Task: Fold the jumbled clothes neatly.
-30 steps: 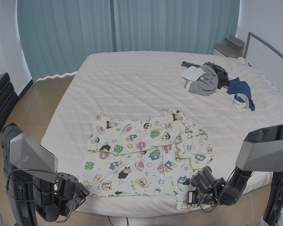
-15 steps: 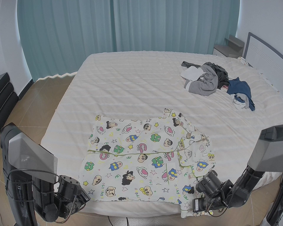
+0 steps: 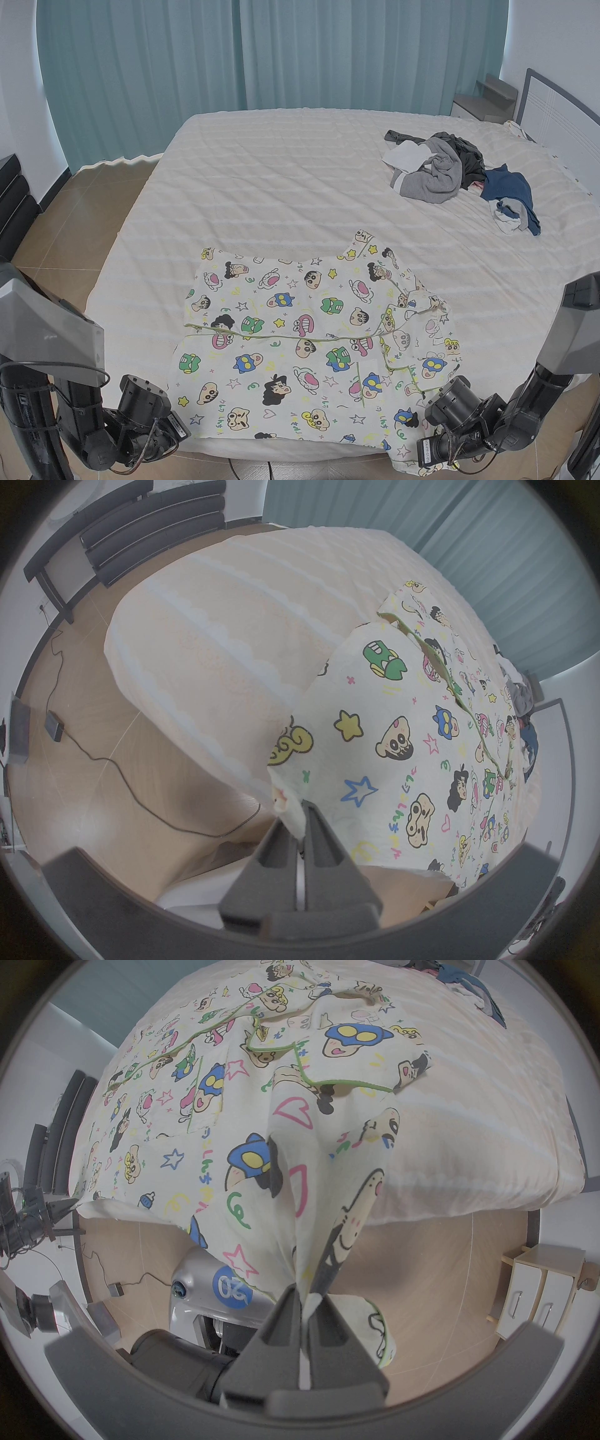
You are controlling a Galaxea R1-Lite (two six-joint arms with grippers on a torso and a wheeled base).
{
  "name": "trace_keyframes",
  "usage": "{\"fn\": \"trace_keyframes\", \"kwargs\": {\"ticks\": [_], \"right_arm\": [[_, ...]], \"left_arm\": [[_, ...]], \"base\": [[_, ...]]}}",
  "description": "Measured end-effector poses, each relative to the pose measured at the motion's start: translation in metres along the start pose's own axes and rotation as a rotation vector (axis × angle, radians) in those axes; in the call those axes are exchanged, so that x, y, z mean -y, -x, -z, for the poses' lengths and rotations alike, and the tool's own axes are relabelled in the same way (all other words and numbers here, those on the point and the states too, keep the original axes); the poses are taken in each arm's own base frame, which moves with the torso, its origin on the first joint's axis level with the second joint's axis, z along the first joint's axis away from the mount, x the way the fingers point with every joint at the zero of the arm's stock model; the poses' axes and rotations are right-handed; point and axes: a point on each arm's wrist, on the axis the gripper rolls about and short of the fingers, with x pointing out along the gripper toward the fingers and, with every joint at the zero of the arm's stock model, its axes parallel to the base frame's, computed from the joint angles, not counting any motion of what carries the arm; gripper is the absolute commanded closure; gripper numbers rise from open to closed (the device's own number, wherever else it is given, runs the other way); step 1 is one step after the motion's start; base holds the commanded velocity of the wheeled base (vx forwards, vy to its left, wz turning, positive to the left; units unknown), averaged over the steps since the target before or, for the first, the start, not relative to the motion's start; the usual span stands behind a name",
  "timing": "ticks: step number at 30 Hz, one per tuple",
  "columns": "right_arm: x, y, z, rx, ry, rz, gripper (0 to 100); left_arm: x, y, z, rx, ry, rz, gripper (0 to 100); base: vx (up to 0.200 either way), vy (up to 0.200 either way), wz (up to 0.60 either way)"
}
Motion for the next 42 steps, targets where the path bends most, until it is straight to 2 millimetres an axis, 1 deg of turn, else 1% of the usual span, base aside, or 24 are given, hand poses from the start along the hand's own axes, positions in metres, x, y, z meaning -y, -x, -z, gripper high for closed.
{"fn": "trace_keyframes", "kwargs": {"ticks": [9,16,21,25,30,34,42], "right_arm": [[0.004,0.006,0.013,-0.038,0.026,-0.015,100],[0.006,0.009,0.02,-0.062,0.047,-0.022,100],[0.004,0.012,0.02,-0.052,0.047,-0.034,100],[0.001,0.017,0.016,-0.025,0.04,-0.066,100],[-0.002,0.028,0.006,0.031,0.021,-0.119,100],[-0.002,0.035,-0.007,0.081,-0.02,-0.144,100],[0.002,0.045,-0.035,0.146,-0.098,-0.156,100]], "left_arm": [[-0.002,0.005,0.002,-0.024,-0.012,-0.018,100],[-0.003,0.007,0.007,-0.061,-0.036,-0.038,100],[-0.001,0.008,0.006,-0.052,-0.037,-0.016,100],[0.003,0.009,0.003,-0.025,-0.027,0.027,100],[0.007,0.014,-0.001,0.002,-0.022,0.067,100],[0.014,0.017,-0.009,0.04,-0.012,0.111,100],[0.031,0.015,-0.029,0.104,-0.014,0.162,100]], "base": [[0.0,0.0,0.0],[0.0,0.0,0.0],[0.0,0.0,0.0],[0.0,0.0,0.0],[0.0,0.0,0.0],[0.0,0.0,0.0],[0.0,0.0,0.0]]}}
